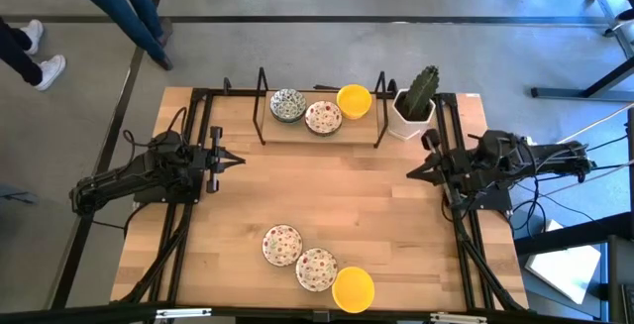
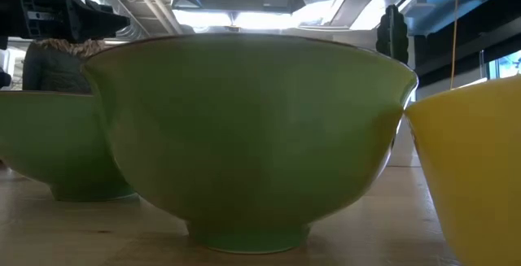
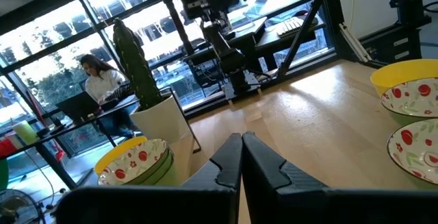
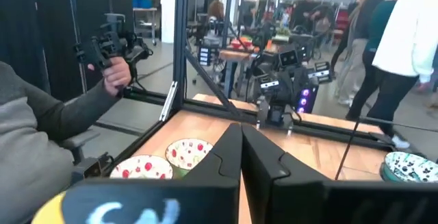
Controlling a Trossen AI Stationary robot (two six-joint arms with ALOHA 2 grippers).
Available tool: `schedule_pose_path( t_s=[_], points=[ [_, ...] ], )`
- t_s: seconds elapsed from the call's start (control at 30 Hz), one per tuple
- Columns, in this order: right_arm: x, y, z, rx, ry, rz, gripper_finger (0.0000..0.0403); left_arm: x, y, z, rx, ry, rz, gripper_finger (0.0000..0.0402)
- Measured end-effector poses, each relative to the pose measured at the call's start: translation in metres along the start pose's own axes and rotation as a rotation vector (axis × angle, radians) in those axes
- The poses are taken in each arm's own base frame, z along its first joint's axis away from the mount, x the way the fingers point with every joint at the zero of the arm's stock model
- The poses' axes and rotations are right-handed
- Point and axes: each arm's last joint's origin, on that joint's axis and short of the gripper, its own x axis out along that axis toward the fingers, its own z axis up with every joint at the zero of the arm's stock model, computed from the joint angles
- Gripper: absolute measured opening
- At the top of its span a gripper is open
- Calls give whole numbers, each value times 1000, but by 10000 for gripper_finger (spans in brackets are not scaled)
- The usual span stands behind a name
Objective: Pick & Place Mini bowls
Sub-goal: Stack the red patterned bowl on the red patterned bowl on the shelf
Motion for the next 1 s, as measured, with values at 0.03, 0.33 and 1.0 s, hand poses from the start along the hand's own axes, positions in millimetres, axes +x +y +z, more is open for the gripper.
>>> schedule_pose_path(
  t_s=[0.03,0.33,1.0],
  points=[
    [-1,1,-6,-12,3,0,6,0,0,0,0,0,0,6],
    [-3,5,-52,-86,-45,-9,7,0,0,0,0,0,0,6],
    [2,6,-102,-58,-19,-120,6,0,0,1,-61,-6,2,6]
  ],
)
